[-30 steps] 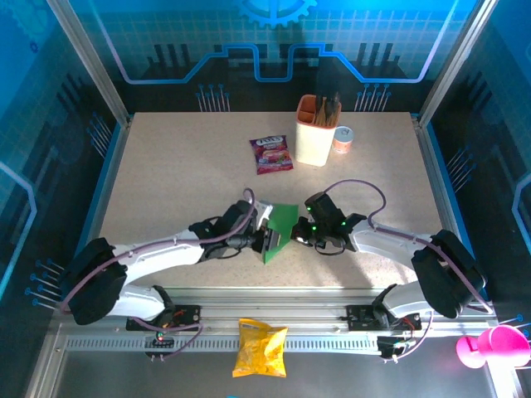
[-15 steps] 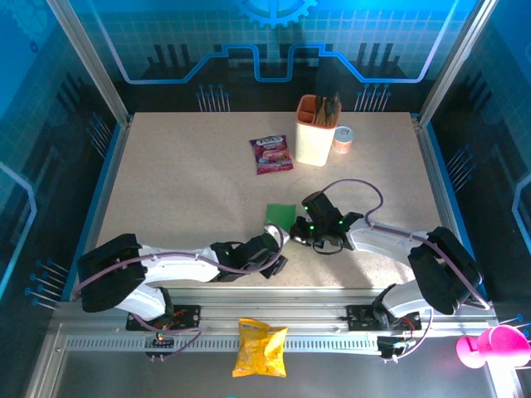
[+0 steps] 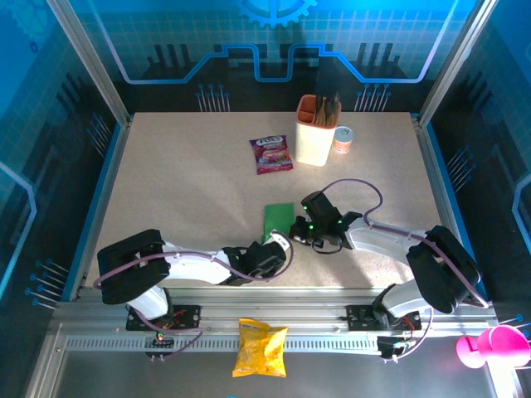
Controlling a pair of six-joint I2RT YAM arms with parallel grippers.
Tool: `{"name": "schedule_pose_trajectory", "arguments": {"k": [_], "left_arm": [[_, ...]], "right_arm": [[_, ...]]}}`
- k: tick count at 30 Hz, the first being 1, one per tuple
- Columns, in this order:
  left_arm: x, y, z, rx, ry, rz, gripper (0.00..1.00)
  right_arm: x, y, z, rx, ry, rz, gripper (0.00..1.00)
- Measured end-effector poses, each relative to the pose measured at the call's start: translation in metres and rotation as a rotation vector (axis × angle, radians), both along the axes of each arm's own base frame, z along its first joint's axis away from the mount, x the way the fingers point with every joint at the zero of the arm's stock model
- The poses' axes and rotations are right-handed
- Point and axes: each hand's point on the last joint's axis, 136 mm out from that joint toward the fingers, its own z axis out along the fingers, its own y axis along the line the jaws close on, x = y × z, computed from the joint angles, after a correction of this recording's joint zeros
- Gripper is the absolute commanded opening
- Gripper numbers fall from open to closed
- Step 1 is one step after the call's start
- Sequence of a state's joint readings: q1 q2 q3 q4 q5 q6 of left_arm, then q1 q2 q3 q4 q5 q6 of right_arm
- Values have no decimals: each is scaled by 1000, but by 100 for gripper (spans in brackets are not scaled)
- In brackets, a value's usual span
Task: Fold a paper plane with a square sheet of paper (pick it up from the middle)
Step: Fold the wing for the fifth time at the center of the table.
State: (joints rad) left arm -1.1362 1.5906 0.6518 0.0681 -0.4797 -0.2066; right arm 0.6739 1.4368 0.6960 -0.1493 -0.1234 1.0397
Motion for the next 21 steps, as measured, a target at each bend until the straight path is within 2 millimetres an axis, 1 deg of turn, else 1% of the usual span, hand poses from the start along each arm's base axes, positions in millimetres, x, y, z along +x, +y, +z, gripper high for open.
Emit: {"name": "schedule_pose_trajectory", "arguments": {"k": [4,6,9,11,13,15,18,21], "left_arm": [[1,0,1,-2,-3,2,9],[1,-1,1,-4,-4,2,0],[2,-1,1,-11,-1,6,0],[5,-1,1,-32,12,17,0],[10,1,2,-69,32,40,0],[13,8,3,-106,62,60,0],[16,15,7,-173,100,82,0],[16,16,13,-252,145,91,0]], "right_arm": [[0,0,0,2,2,-3,0],[0,0,0,4,5,-7,9],[-1,1,0,12,14,-10,25],[-2,2,2,15,13,-4,31],[-3,0,5,14,8,-4,34],[-3,-1,11,15,-3,-1,35],[-1,-2,27,30,-36,0,36],[5,-5,39,43,-66,-9,36]]}}
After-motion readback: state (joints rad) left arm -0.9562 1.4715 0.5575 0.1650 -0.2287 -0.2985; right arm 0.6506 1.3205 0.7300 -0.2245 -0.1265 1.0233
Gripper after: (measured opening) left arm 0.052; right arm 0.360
